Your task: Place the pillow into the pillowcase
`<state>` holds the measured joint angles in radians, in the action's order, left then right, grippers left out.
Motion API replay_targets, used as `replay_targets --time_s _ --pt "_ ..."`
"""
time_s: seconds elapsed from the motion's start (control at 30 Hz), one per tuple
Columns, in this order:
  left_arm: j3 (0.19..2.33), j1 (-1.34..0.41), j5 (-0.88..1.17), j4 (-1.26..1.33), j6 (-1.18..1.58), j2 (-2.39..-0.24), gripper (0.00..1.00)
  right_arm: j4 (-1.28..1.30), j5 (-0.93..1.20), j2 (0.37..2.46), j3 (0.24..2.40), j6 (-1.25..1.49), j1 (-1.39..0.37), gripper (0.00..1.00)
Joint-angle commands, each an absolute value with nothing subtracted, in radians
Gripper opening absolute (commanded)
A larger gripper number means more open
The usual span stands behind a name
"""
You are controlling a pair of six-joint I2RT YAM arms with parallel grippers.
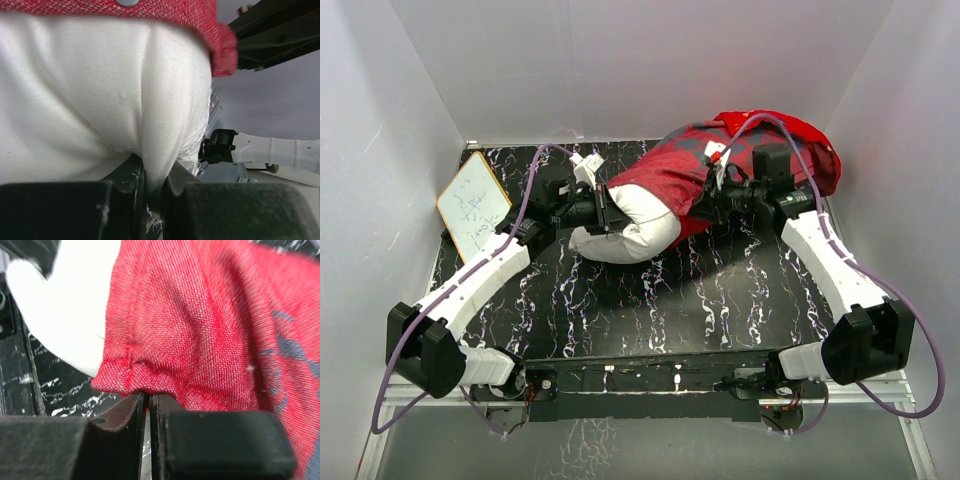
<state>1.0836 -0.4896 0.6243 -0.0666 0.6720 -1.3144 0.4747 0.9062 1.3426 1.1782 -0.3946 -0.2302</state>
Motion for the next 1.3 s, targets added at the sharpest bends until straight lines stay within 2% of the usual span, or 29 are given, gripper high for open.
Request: replay_targets --time_s 0.0,0.13,0.3,0.43,0.57,0.63,0.73,0.87,1.03,1.17,1.27 --pt "1.168 -0.481 0.536 -0.189 0.515 -1.323 0.00 0.374 1.090 1.335 1.476 -0.307 -0.248 0.08" --pt "1.218 -0.481 0.541 -0.204 0.493 -1.362 0.00 0.141 1.152 1.413 1.670 -0.084 -0.323 0.08" --pt "1.217 -0.481 0.554 -0.169 0.531 -1.336 0.00 0.108 1.185 1.572 1.850 0.019 -0.534 0.08" --pt "1.059 -0.480 0.508 -0.097 0.587 -1.228 0.00 0.143 1.136 1.604 1.750 -0.027 -0.653 0.08" --pt "0.840 -0.470 0.435 -0.017 0.656 -1.140 0.00 0.222 1.003 1.560 1.563 -0.156 -0.640 0.10" --pt "0.754 -0.446 0.425 0.012 0.681 -1.135 0.00 0.256 1.009 1.499 1.512 -0.203 -0.577 0.20" --pt "0.684 -0.396 0.440 0.072 0.724 -1.166 0.00 0.248 1.137 1.381 1.434 -0.210 -0.438 0.43" --pt "0.644 -0.344 0.483 0.160 0.773 -1.218 0.00 0.392 1.154 1.240 1.347 -0.322 -0.297 0.61" --pt "0.645 -0.330 0.508 0.204 0.790 -1.259 0.00 0.430 0.839 1.125 1.119 -0.413 -0.262 0.76" --pt "0.642 -0.327 0.519 0.210 0.790 -1.260 0.00 0.324 0.590 1.118 0.969 -0.398 -0.262 0.78" --pt "0.640 -0.324 0.527 0.209 0.789 -1.254 0.00 0.224 0.501 1.144 0.903 -0.373 -0.265 0.83"
